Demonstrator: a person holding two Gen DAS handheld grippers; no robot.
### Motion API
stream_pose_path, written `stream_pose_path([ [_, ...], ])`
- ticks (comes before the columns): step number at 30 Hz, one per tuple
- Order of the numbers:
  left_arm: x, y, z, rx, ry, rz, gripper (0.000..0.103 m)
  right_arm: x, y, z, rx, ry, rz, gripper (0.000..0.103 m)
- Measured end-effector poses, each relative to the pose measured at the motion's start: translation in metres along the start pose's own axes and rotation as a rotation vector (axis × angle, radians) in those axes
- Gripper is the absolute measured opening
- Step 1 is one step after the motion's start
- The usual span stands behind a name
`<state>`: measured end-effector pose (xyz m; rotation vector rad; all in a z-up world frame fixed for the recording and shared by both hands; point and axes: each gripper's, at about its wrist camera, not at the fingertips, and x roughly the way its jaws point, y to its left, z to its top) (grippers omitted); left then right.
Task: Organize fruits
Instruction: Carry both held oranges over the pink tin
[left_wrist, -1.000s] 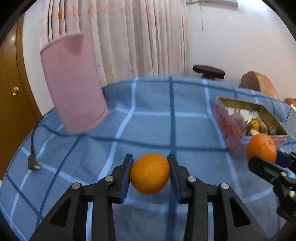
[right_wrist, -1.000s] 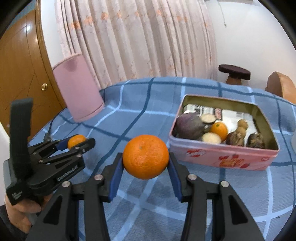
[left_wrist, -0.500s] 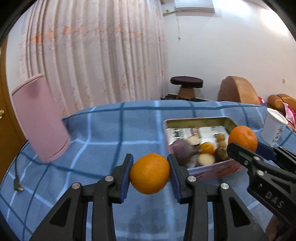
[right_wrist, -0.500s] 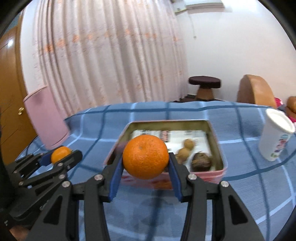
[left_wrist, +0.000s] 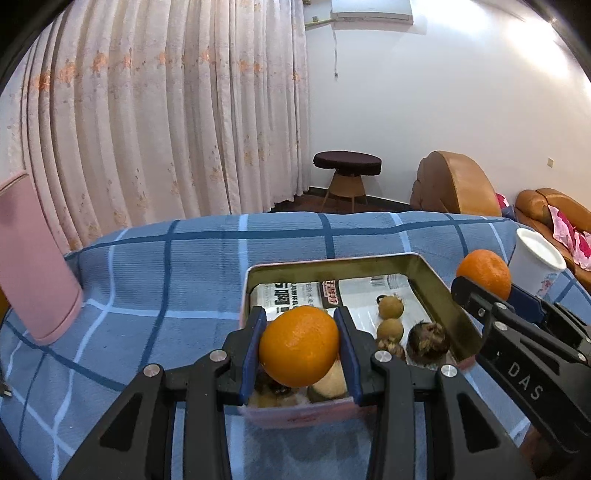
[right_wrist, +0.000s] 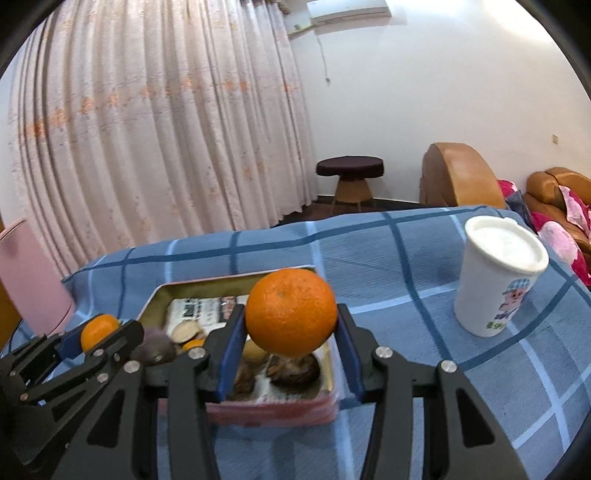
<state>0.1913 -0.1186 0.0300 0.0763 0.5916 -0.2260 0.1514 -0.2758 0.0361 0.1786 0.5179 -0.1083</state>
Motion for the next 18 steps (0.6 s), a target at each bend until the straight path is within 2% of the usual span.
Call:
stream_pose_path([
  [7,0.013,-0.004,0.005,-0.018,0.011,-0.006,0.040,0.017,-0.007,0.005,0.006,0.017,-0.028,0.050],
  [13,0.022,-0.004,0.006,-0.034,0.036,-0.033,0.040,0.012,-0.007,0.006,-0.009,0.000,-0.036,0.050],
  [18,0.014,0.007,0.004,-0.059,0.026,-0.041,0.040,0.001,-0.013,0.007,-0.008,-0.021,-0.031,0.050],
])
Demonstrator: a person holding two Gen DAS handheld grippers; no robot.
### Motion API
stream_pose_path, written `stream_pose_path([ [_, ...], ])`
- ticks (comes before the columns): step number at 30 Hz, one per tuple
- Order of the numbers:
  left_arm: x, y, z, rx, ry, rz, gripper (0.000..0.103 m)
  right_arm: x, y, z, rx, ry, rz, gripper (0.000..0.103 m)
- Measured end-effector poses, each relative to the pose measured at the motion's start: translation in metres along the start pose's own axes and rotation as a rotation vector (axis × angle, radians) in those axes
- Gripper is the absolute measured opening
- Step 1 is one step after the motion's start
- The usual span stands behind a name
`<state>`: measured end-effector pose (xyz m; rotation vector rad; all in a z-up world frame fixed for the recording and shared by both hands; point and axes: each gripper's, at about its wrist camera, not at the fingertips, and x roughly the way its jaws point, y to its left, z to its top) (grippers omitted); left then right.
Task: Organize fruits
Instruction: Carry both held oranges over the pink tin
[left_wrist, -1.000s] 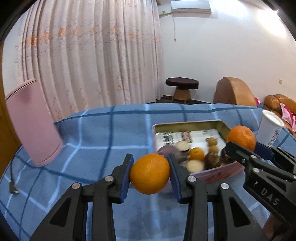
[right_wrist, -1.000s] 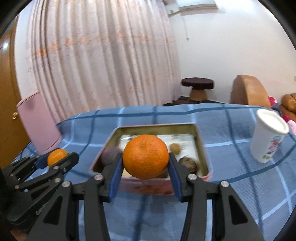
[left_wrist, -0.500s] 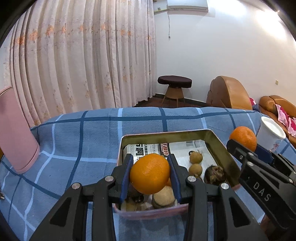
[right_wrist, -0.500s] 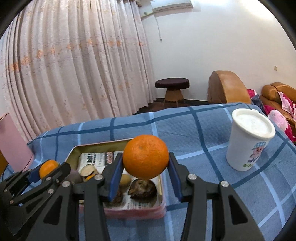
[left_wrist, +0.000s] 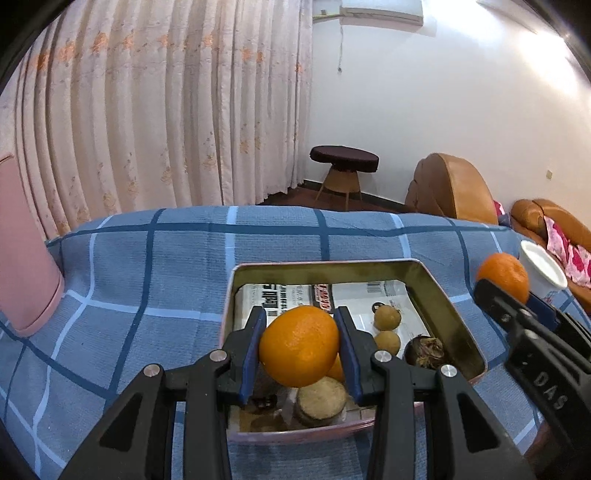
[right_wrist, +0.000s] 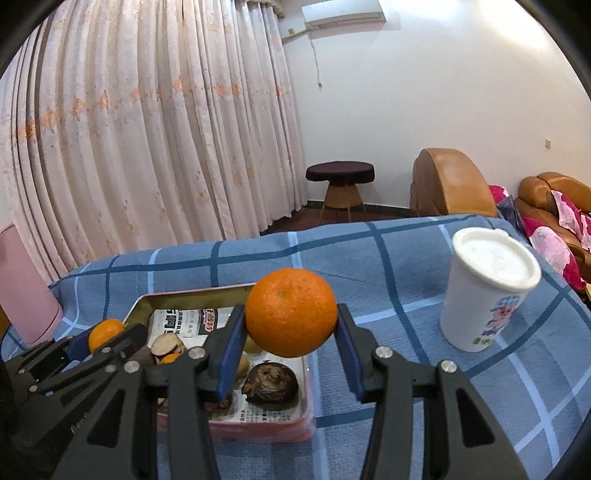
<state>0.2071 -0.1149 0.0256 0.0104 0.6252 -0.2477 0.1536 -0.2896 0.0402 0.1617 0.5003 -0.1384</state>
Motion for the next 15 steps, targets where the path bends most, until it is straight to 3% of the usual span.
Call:
stream_pose_path([
  [11,-0.005,0.003,-0.009,0.020,-0.012,0.031,0.040,-0.010,0.012,-0.006,-0.060,-0.020,-0.025,0.050],
  [15,-0.003,0.006,-0.008,0.021,-0.006,0.025,0.040,-0.007,0.009,-0.007,-0.033,0.000,0.006,0.050],
])
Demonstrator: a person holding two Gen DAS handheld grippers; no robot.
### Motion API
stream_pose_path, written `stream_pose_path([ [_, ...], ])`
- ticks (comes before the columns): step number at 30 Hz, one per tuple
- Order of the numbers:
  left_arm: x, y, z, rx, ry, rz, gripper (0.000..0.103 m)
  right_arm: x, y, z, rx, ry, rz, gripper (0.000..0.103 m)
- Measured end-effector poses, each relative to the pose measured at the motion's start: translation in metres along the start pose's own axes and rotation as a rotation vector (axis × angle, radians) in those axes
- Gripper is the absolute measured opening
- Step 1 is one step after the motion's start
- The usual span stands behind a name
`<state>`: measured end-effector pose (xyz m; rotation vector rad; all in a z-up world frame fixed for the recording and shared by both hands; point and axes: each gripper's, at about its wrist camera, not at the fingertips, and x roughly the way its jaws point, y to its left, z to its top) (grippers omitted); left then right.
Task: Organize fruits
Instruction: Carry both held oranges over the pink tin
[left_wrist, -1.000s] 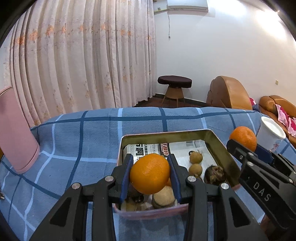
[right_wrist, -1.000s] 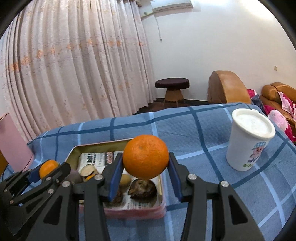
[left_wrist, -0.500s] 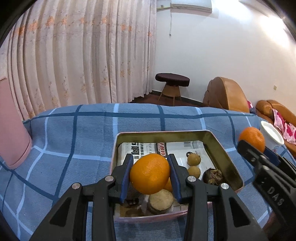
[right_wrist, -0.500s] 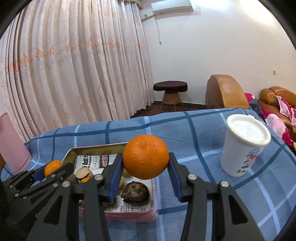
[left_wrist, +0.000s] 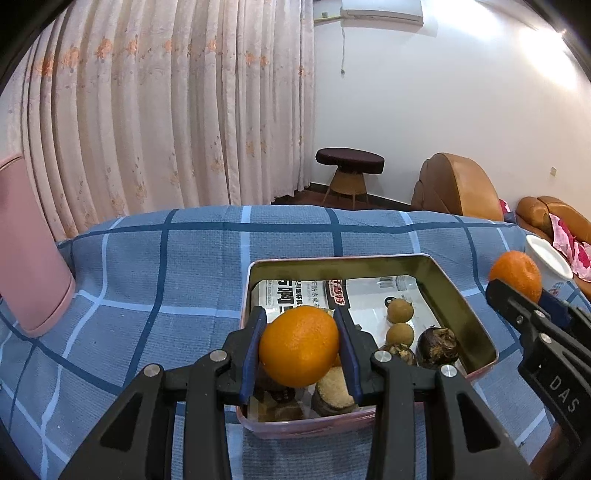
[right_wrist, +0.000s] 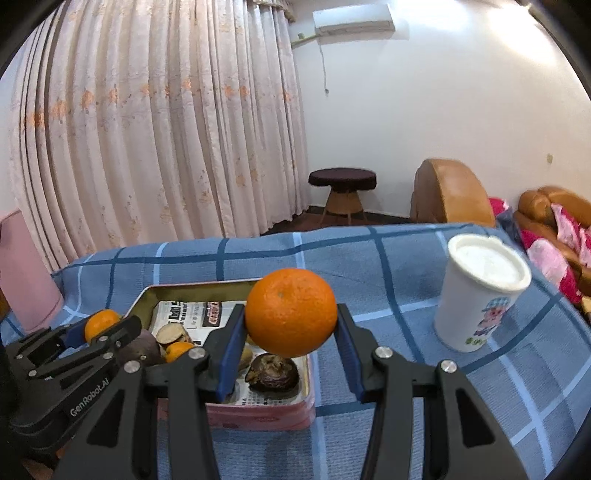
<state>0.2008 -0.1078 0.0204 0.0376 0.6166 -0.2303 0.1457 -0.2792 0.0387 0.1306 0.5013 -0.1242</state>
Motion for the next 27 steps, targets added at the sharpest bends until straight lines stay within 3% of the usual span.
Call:
stream_pose_path([
  [7,0.010,0.004,0.008,-0.055,0.055,-0.074,0.040,0.024,-0.009,0.005,0.101,0.108,0.118,0.050],
  [13,0.021,-0.002,0.024,-0.032,0.056,-0.033,0.040,0.044,0.001,0.021,0.041,0.122,0.030,0.050],
  [18,0.036,-0.002,0.030,-0.023,0.064,0.037,0.040,0.068,0.007,0.023,0.061,0.168,0.079,0.050],
  [27,0.067,-0.002,0.027,-0.005,0.137,0.088,0.040,0.090,0.009,0.015,0.033,0.223,0.106,0.050],
])
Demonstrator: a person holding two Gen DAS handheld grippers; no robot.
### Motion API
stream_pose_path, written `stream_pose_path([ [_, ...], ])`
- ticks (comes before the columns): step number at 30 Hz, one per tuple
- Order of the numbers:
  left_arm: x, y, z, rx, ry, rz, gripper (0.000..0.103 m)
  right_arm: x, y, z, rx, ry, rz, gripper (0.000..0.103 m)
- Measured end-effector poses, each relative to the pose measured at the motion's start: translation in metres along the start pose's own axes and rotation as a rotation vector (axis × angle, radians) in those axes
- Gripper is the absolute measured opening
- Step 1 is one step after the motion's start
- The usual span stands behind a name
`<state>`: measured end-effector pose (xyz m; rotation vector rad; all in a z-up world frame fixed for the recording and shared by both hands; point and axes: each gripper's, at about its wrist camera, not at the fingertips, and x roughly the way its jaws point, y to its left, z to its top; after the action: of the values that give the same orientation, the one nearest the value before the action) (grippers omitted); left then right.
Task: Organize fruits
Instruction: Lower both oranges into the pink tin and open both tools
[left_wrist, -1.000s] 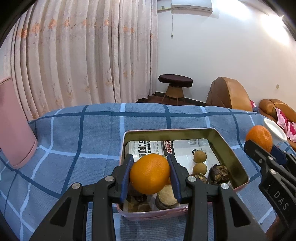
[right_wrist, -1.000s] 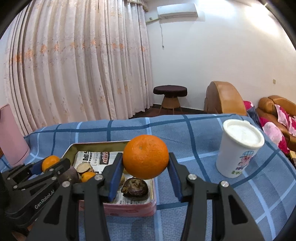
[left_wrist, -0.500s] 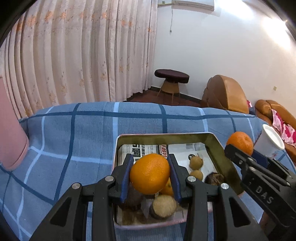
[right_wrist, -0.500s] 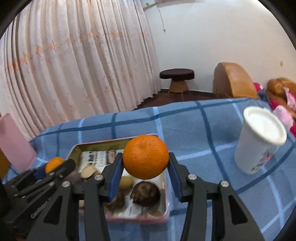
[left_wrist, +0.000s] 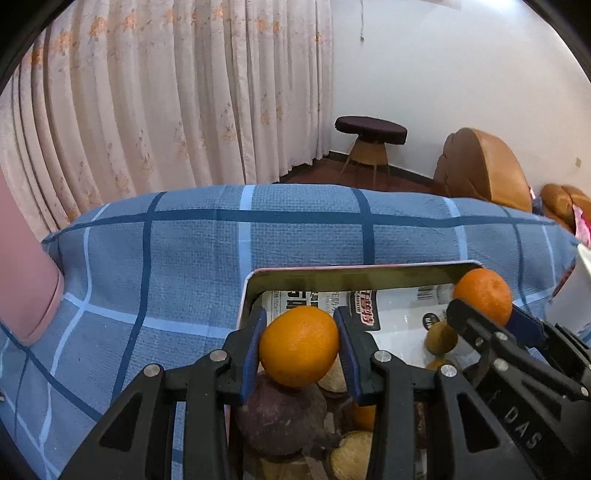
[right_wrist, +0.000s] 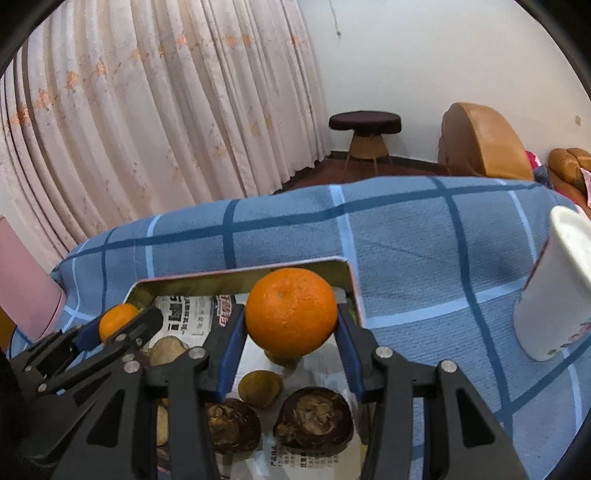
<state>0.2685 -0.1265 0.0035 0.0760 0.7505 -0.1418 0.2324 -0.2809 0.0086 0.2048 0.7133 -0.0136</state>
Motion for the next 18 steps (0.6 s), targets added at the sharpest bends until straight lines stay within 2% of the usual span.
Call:
stream_pose_path([
  [2,0.002,-0.002,-0.001,0.017,-0.004,0.021,0.040,0.004,0.004,-0.002,-0.018,0.009,0.011,0.051],
  [5,0.004,-0.001,-0.002,0.011,0.004,0.009,0.040,0.004,0.002,-0.002,-0.022,-0.005,0.038,0.051],
  [9,0.004,0.003,-0.004,-0.029,0.023,-0.013,0.056,-0.001,-0.009,-0.003,0.041,-0.018,0.119,0.051],
  [12,0.000,0.004,-0.005,-0.044,0.033,-0.038,0.061,-0.008,-0.018,-0.005,0.084,-0.037,0.152,0.054],
  [15,-0.002,-0.005,-0.010,0.005,0.040,-0.023,0.067,-0.012,-0.021,-0.008,0.110,-0.041,0.179,0.059],
  [18,-0.003,-0.014,-0.014,0.064,0.026,0.022,0.067,-0.017,-0.018,-0.007,0.104,-0.051,0.179,0.063],
])
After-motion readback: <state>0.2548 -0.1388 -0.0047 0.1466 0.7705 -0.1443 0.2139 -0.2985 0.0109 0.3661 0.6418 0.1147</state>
